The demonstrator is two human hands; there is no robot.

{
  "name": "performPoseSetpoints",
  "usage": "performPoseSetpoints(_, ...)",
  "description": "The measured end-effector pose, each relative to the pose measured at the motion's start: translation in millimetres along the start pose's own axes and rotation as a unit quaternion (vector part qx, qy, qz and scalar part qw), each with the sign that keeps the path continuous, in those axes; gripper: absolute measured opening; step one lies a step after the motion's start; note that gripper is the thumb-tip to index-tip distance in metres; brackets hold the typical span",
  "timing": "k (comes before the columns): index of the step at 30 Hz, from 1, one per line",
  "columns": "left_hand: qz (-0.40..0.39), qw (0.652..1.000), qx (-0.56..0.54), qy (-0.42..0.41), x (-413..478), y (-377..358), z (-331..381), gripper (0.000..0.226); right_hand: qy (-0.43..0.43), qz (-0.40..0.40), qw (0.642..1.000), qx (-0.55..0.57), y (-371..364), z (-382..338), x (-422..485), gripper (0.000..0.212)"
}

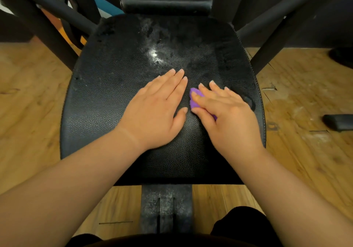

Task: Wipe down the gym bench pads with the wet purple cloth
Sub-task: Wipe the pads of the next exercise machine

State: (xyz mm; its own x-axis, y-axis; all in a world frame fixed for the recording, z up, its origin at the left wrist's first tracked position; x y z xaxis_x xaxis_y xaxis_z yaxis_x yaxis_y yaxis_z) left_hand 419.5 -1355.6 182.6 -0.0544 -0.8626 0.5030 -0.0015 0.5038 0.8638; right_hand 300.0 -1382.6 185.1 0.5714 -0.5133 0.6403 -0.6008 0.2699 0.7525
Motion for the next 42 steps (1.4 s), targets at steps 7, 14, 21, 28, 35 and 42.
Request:
performPoseSetpoints(7,-0.006,1.0,0.0,0.008,-1,-1,0,0.064,0.015,-0.007,1.0,0.011,2,-5,-8,0.031)
performPoseSetpoints(14,-0.005,1.0,-0.005,0.011,-1,0,-2,0.064,-0.039,-0.01,0.999,0.027,0,6,13,0.031)
performPoseSetpoints(21,0.001,1.0,-0.005,0.012,-1,1,-2,0.064,-0.022,-0.048,0.997,0.049,-2,8,9,0.03)
performPoseSetpoints(28,-0.021,0.999,-0.013,0.026,1,-1,-3,0.067,-0.004,-0.04,0.999,0.024,0,5,9,0.033)
performPoseSetpoints(35,-0.045,0.999,0.0,0.028,2,-3,-1,0.068,0.028,-0.062,0.998,-0.012,-5,10,32,0.036)
performPoseSetpoints(42,-0.027,0.998,-0.016,0.048,31,17,-8,0.063,0.057,-0.037,0.997,-0.036,1,8,21,0.039)
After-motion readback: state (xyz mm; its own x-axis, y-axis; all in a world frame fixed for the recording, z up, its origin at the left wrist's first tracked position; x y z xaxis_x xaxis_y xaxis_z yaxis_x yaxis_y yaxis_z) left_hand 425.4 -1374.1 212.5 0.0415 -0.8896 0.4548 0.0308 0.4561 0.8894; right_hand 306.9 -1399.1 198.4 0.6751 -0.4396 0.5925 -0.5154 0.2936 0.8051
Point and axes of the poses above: each hand's wrist, its own x-axis towards the middle knuckle, its own y-axis out of the back of the hand, z = x × y, the point moved 8 cm from there along x, towards the middle knuckle, and after that the axes turned 6 degrees about y, right-handed, at the moved point
